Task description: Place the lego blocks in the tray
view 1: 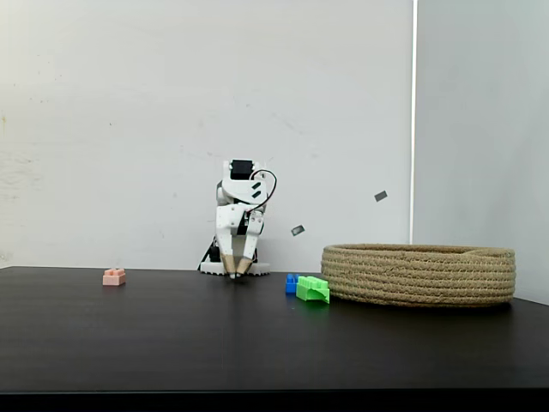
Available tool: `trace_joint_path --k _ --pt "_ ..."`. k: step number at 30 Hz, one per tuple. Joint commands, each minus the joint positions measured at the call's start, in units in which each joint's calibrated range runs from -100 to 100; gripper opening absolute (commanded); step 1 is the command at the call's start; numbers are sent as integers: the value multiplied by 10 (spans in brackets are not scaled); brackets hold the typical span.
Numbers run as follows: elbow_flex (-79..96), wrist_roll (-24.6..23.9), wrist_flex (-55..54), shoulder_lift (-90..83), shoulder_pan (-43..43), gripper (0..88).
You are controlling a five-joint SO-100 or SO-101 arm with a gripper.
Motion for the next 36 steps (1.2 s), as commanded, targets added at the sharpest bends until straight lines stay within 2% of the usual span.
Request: trace_joint_path --k 1,6,36 --pt "8 -2 2 -5 -1 1" --pt "8 7 2 -5 -1 1" --pt "8 -12 2 -5 -6 2"
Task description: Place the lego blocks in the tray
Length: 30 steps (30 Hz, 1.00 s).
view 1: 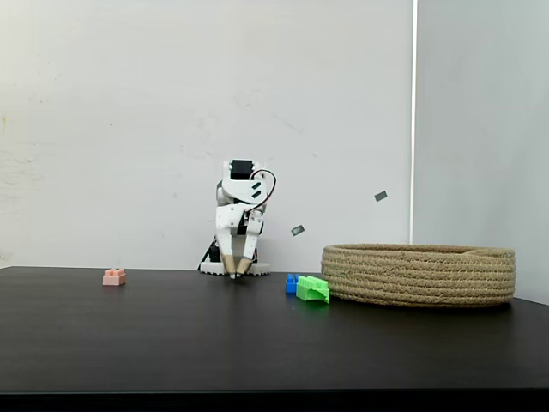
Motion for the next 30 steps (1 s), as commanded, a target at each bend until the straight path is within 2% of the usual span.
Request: trace_joint_path --k 1,5,10,13,16,19,22,26,30 --pt "8 -3 2 -5 -7 2" --pt "8 -9 2 -5 -9 14" --pt "8 5 -10 -5 -14 0" --pt "0 -9 -44 1 -31 0" --pt "-45 -65 -126 40 -35 6" --pt "-101 -85 -185 103 -40 129" --pt "-170 -83 -216 186 -47 206" --pt "-274 -81 -216 328 -72 260" --pt "-350 -116 -214 455 -91 272"
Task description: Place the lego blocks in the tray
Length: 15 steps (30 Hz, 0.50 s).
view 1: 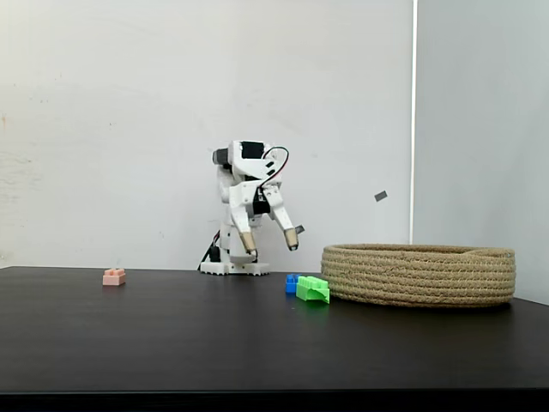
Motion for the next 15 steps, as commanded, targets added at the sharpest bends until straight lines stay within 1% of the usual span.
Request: trace_joint_path --k 1,8,15 --pt "-112 -24 -6 130 -9 272" --pt "-198 -28 -16 261 -9 273" --pt "-277 -30 -7 352 -16 276"
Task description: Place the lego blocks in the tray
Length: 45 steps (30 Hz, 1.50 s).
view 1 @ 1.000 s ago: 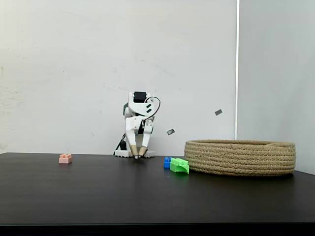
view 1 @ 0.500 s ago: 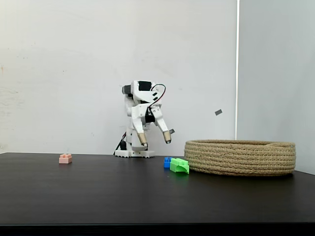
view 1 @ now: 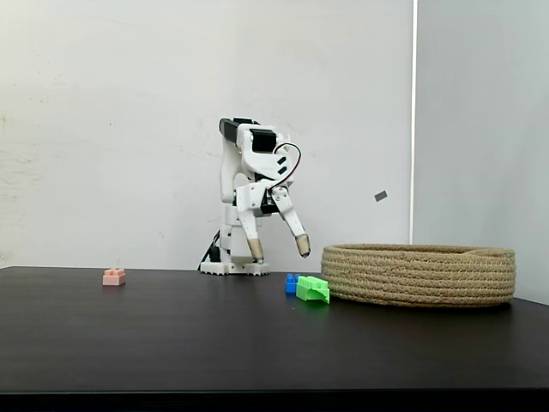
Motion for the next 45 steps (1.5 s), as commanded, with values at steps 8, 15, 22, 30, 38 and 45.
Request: trace_joint_path --k 8,15,22,30,38,45 --pt "-111 -5 4 101 -9 273" --pt "-152 -13 5 166 -20 270" --pt "-181 -19 5 219 -37 258" --pt "-217 -30 4 278 -53 163" --pt "-238 -27 29 292 -45 0" --pt "-266 12 108 169 -8 0"
